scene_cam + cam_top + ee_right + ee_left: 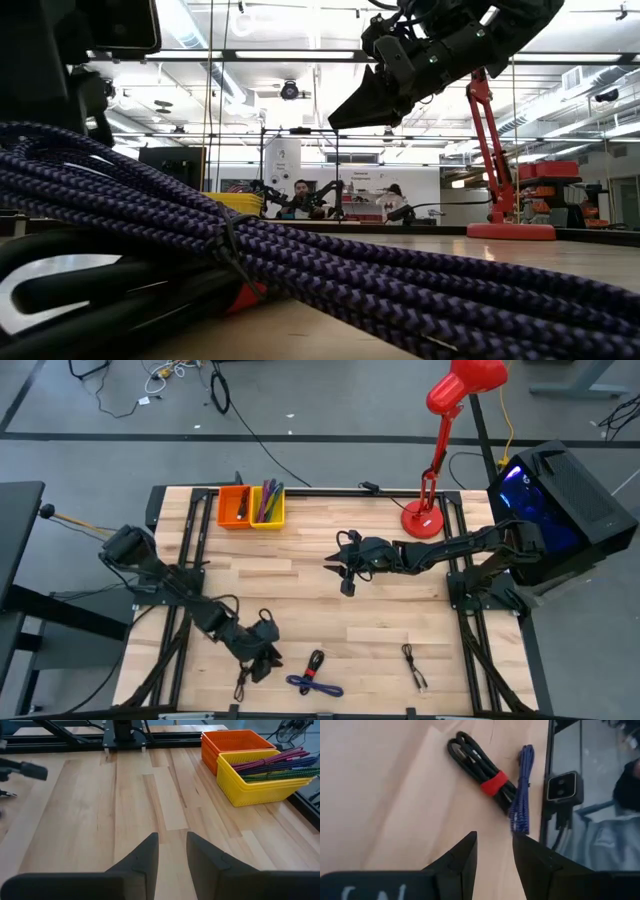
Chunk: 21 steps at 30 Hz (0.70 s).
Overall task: Pick & Place USB Port
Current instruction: Put the black and blue USB cable into the yellow bin
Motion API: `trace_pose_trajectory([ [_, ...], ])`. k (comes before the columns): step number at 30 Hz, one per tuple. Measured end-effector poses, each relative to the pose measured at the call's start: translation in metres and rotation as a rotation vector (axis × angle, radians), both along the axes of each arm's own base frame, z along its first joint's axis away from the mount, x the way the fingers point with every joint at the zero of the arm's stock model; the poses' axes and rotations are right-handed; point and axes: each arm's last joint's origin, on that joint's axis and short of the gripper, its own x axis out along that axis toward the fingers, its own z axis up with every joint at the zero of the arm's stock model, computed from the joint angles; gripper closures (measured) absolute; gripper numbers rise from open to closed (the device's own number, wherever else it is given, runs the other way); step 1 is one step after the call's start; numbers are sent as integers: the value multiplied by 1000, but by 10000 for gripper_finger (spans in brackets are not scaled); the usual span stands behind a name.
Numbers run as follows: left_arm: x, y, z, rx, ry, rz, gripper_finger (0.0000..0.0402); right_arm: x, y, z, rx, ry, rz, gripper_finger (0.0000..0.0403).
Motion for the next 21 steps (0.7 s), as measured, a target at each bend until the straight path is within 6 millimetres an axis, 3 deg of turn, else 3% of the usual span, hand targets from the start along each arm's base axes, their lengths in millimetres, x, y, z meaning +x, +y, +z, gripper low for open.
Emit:
trace_pose_trajectory([
  [10,-1,-21,-19,-124,23,113,273,0,2,0,24,4,47,301],
  [15,4,-32,-19,-205,-74,117,273,0,2,-1,26,12,46,301],
  [21,6,-32,-26,-210,-68,145,273,-1,2,-3,27,31,46,301],
])
